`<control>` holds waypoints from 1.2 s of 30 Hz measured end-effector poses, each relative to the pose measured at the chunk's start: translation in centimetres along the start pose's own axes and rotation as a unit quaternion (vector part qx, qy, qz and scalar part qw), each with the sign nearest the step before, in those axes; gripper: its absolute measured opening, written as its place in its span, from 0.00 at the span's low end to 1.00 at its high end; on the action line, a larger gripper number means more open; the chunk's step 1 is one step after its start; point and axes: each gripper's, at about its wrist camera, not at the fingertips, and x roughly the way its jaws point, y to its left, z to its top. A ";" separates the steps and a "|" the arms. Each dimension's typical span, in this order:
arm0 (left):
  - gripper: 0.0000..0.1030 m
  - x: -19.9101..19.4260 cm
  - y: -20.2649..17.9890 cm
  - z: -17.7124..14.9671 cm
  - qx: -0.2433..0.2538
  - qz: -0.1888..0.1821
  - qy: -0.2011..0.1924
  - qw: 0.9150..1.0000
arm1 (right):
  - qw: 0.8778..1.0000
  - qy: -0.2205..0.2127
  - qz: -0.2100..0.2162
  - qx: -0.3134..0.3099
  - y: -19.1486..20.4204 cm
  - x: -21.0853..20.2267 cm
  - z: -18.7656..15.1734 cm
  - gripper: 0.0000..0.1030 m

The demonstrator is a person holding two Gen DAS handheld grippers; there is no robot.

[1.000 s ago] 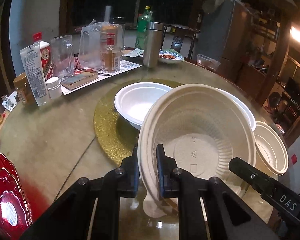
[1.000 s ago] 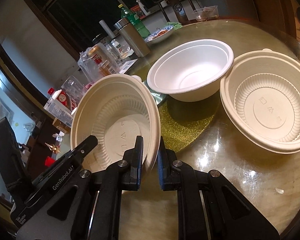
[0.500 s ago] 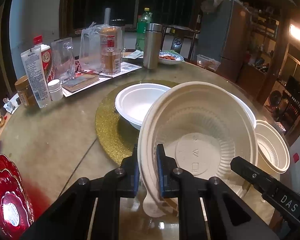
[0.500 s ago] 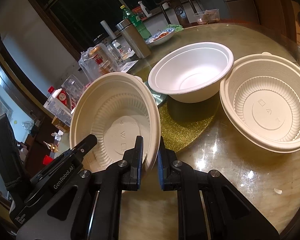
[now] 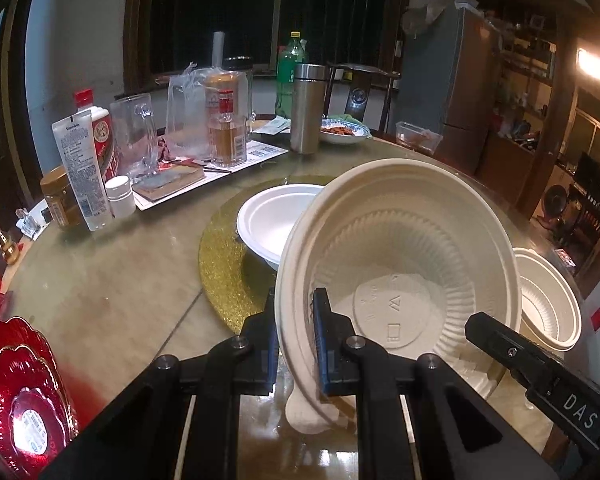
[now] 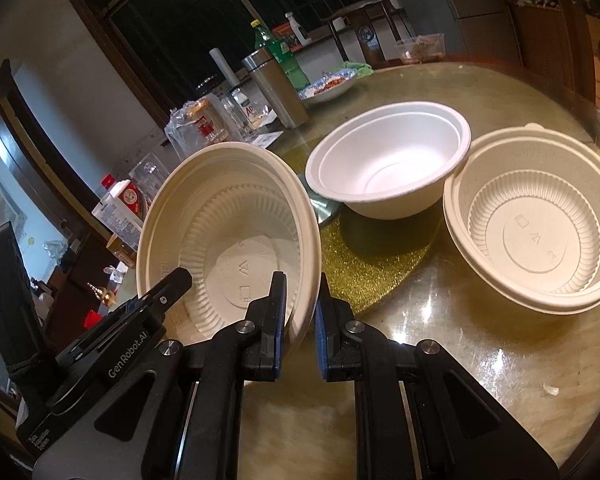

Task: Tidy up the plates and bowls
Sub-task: 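Lift the beige bowl with the right tool and carry it over the red plates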

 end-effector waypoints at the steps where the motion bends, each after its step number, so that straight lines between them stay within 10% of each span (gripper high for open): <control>1: 0.13 0.0 0.0 0.0 0.001 0.000 0.000 1.000 | 1.000 -0.001 0.001 0.001 -0.1 -0.1 0.0 0.12; 23: 0.14 -3.6 -1.9 1.2 0.038 0.057 -0.062 0.996 | 0.998 -0.043 0.035 -0.003 0.3 -2.0 0.6 0.12; 36: 0.14 -10.3 3.7 -0.3 0.003 0.108 -0.085 0.990 | 0.992 -0.018 0.105 -0.060 7.1 -4.0 -1.6 0.13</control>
